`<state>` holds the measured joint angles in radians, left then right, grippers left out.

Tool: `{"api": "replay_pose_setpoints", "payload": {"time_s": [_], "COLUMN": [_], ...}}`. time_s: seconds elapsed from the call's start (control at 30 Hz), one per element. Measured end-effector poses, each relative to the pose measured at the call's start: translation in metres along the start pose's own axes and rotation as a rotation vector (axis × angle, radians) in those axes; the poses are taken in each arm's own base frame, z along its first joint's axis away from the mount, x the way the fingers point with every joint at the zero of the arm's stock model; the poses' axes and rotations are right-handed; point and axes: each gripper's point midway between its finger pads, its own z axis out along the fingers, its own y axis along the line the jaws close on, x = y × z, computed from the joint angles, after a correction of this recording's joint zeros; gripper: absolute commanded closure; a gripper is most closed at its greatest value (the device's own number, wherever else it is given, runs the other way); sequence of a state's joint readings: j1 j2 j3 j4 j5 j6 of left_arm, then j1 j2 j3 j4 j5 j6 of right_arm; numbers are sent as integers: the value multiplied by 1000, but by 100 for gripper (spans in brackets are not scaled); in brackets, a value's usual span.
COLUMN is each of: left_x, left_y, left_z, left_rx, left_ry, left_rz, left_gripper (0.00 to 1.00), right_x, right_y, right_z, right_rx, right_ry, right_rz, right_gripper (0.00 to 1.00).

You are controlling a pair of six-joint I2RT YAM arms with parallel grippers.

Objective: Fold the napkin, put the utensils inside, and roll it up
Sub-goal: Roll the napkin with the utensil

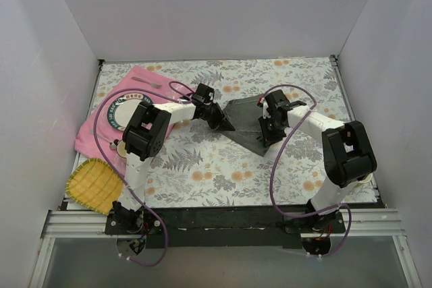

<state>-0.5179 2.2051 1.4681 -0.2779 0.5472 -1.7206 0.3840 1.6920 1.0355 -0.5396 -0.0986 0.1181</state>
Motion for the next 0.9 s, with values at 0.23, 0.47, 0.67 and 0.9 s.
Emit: {"api": "replay_pose_setpoints", "payload": {"time_s": [0.23,0.47,0.67,0.9], "left_x": [1,1,1,1], "left_y": [0,0,0,0], "left_z": [1,2,2,2], "left_rx": [-1,-15,-17,-22], "left_ry": [22,56,60,66], "left_rz": [-3,-12,-15,-20], "left_gripper": [99,100,100,100], "right_x": [-52,-60,-63,-63], "right_y": [34,93,97,97], "right_z": [-40,-25,11,29], "right_rx": [34,-62,-55,-40], "right_ry": [-172,-225,-186,-181], "right_rz": [-239,-471,-528,-552], "right_gripper": [37,35,36,39]}}
